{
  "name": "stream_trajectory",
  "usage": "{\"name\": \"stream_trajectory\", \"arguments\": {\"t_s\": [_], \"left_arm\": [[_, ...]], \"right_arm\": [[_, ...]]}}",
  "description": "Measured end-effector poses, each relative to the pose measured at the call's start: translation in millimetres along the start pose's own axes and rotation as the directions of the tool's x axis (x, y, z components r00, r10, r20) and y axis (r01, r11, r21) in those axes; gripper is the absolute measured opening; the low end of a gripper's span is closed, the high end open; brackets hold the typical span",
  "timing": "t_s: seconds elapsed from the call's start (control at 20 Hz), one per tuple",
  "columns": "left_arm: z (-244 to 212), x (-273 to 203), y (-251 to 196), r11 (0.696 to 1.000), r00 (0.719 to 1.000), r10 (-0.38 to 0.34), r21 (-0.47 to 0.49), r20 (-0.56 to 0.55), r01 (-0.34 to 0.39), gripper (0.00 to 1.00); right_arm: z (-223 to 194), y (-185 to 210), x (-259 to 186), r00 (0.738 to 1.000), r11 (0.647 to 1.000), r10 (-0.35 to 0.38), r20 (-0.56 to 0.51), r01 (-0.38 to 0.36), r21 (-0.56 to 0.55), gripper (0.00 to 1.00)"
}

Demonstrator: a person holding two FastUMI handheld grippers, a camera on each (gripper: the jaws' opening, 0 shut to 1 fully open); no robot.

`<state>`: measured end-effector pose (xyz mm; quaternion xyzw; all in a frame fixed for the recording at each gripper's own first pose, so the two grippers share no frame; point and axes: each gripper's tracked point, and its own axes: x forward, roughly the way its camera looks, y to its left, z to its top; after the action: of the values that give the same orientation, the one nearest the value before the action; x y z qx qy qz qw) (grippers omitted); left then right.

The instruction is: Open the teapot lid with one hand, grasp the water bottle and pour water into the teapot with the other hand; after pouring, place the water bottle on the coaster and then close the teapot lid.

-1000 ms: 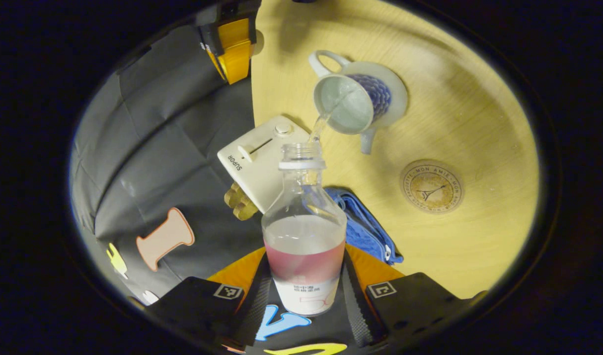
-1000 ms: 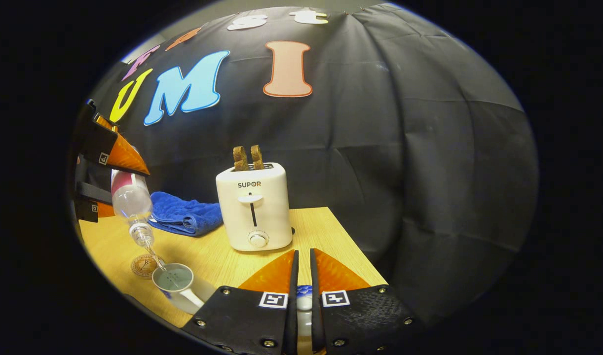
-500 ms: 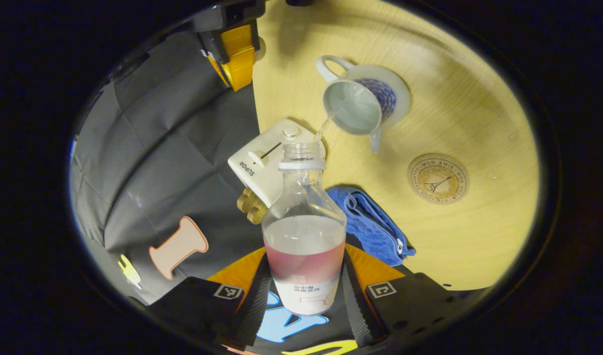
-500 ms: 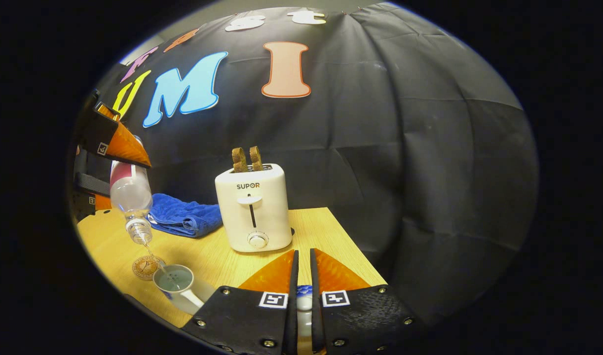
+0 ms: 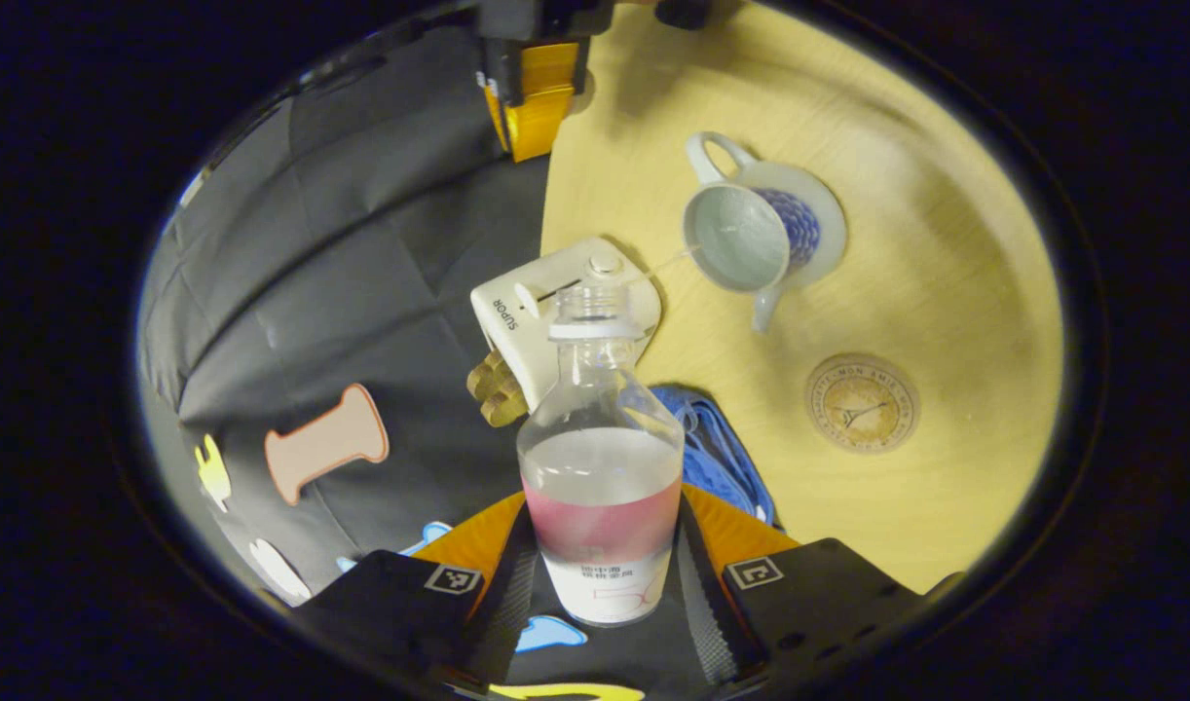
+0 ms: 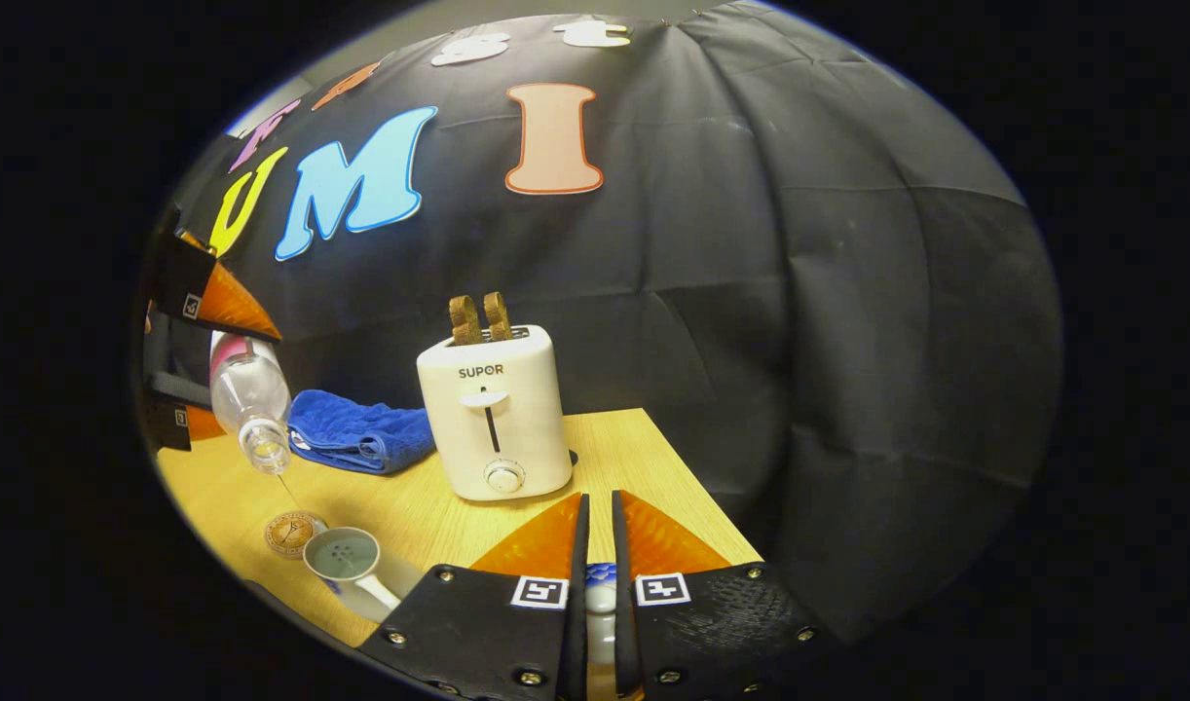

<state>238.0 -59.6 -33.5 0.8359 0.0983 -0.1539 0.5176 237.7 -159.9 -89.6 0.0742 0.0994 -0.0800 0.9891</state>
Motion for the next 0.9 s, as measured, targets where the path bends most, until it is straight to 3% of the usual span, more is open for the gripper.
{"name": "stream_trajectory", "arguments": {"t_s": [0.2,0.35,0.45,0.5,0.65,0.9], "left_arm": [[-2.0,8.3,-21.3,0.963,0.999,0.017,-0.269,0.033,-0.008,0.82],[3.3,22.7,-44.6,0.857,0.998,0.018,-0.516,0.061,0.016,0.83],[6.9,35.4,-54.1,0.781,0.998,0.032,-0.624,0.061,0.013,0.82],[7.8,40.8,-59.9,0.736,0.997,0.036,-0.677,0.064,0.017,0.82],[16.9,56.0,-71.3,0.561,0.996,0.068,-0.828,0.055,0.007,0.83],[32.1,59.9,-80.6,0.197,0.991,0.124,-0.98,0.052,0.027,0.82]], "right_arm": [[-1.3,1.0,0.7,1.0,1.0,0.001,-0.004,-0.001,-0.005,0.11],[-0.4,3.5,-0.6,1.0,1.0,0.008,-0.002,-0.008,-0.017,0.11],[0.0,5.9,-1.4,1.0,1.0,0.015,0.001,-0.015,-0.026,0.11],[0.7,6.2,-2.3,1.0,0.999,0.017,0.003,-0.017,-0.03,0.11],[4.7,7.5,-5.0,1.0,0.999,0.021,0.008,-0.02,-0.033,0.11],[5.6,7.6,-5.8,1.0,0.999,0.023,0.009,-0.022,-0.032,0.11]]}}
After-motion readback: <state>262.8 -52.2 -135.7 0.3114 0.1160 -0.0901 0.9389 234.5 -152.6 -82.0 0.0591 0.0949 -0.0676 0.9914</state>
